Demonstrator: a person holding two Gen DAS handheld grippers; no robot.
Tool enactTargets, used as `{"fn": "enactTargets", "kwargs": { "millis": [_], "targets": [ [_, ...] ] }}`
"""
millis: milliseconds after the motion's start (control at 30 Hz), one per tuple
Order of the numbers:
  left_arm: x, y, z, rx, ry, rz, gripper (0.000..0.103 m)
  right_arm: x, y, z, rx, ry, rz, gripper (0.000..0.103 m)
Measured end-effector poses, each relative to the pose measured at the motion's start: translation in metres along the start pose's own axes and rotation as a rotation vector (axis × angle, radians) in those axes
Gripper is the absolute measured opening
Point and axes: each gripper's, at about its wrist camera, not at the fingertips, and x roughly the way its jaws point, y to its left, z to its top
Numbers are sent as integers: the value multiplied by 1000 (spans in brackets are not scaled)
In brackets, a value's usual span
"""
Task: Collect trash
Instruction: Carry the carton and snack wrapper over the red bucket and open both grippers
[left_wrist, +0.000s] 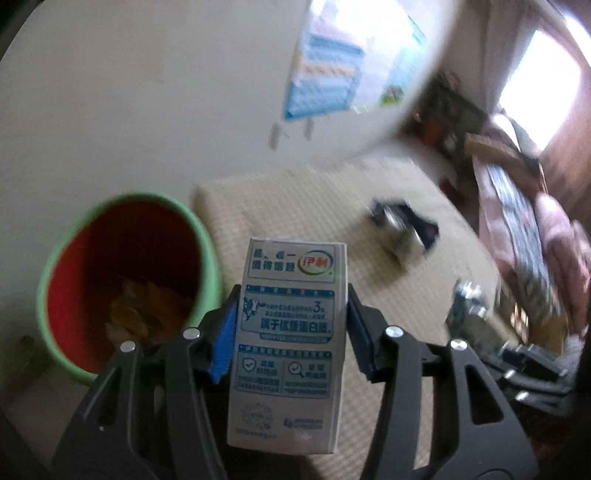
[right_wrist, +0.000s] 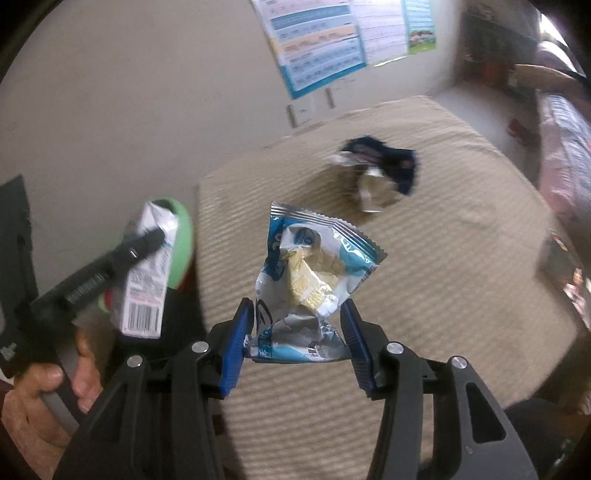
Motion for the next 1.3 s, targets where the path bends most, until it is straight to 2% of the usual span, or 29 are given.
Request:
{"fn": "enactTargets", "kwargs": {
  "millis": [167,367,633,667,700,800,900,1000,1133,1200,1267,1300],
  "targets": [
    [-14,51,13,-82,-80,90,51,26,46,16,-50,40,75,48],
    [-9,113,9,-205,-51,159,51,56,109,37,-148,63,147,48],
    [-1,162,14,-304,-60,263,52,89,184,58,-299,79,226,49],
    [0,169,14,-339,-68,283,59,93,193,59,-320,90,248,51],
    [0,173,13,-360,-75,287,69,94,197,59,-330,96,258,57],
    [-1,182,9,-412,-89,298,73,95,201,57,-335,89,275,63],
    [6,179,6,-407,-67,297,73,92,183,60,-310,58,264,64],
    [13,169,4,-391,-43,276,74,86,139,78,-261,8,185,64],
    [19,153,2,-363,-30,246,74,78,46,117,-111,-41,-3,64],
    [20,147,1,-351,-23,233,74,77,-5,141,-52,-71,-146,64],
    [20,139,-2,-338,-17,222,74,87,-53,160,-7,-32,-259,64],
    [22,135,-2,-329,-13,216,74,93,-68,165,13,-8,-275,64]
  ]
}}
